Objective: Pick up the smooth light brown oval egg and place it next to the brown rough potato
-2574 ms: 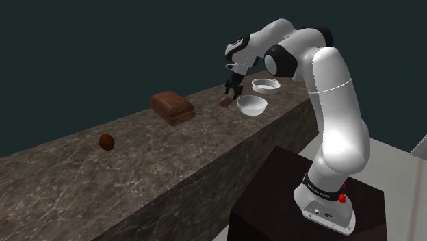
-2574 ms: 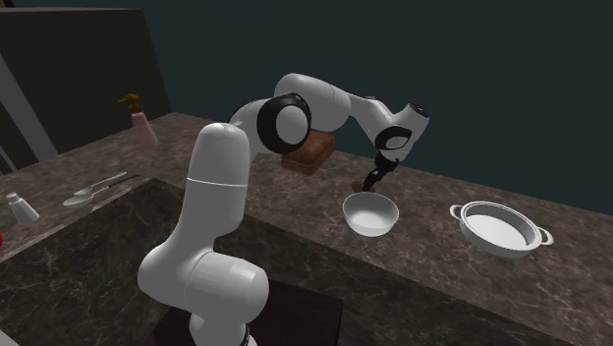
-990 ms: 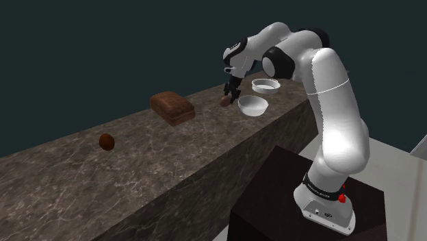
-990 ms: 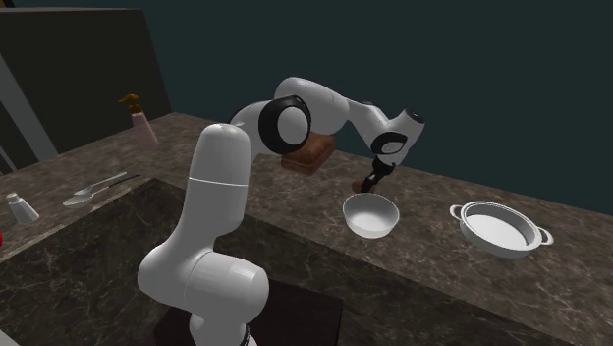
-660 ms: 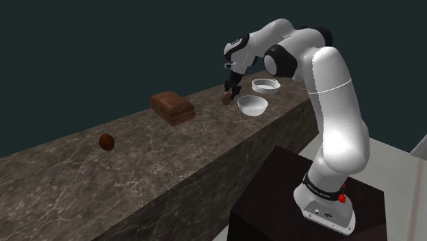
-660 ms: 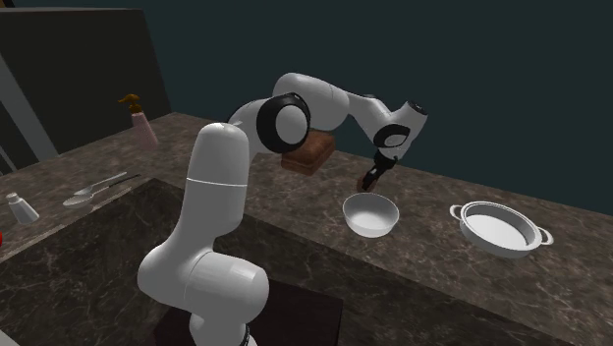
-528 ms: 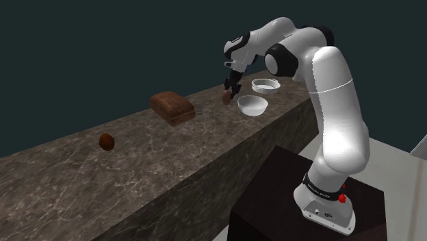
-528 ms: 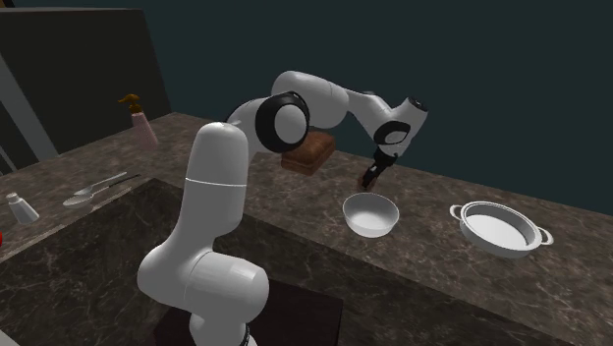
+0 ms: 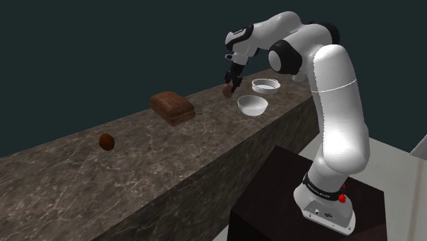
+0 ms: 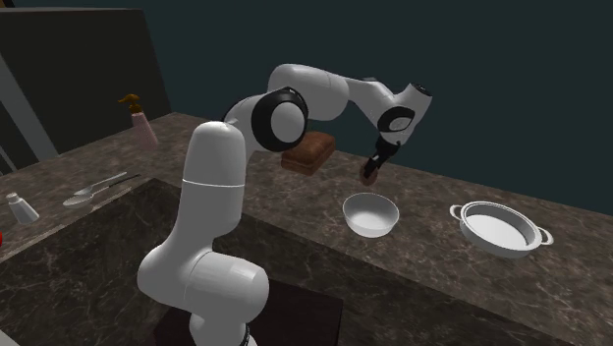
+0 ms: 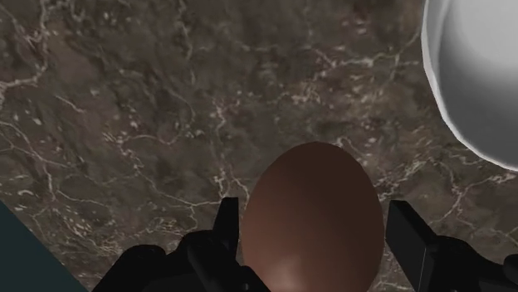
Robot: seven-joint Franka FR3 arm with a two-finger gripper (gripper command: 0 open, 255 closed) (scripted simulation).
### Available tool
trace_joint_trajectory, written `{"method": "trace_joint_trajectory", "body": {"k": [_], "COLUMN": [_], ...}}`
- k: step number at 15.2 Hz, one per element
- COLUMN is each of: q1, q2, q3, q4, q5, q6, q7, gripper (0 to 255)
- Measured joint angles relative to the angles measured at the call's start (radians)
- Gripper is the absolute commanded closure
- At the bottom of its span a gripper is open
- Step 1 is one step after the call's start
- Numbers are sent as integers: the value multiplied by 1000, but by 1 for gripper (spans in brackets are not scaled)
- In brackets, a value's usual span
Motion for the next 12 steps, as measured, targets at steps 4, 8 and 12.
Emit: {"method": "trace_joint_trajectory", "body": {"k": [4, 8, 12], "q1": [0, -4, 27], "q2": [-13, -25, -52], "q3": [-6, -11, -14], "q4": [34, 69, 57], "q5": [-13, -25, -39], "q6": [-38, -77, -77], "q7": [24, 42, 72], "gripper": [255, 255, 255]}}
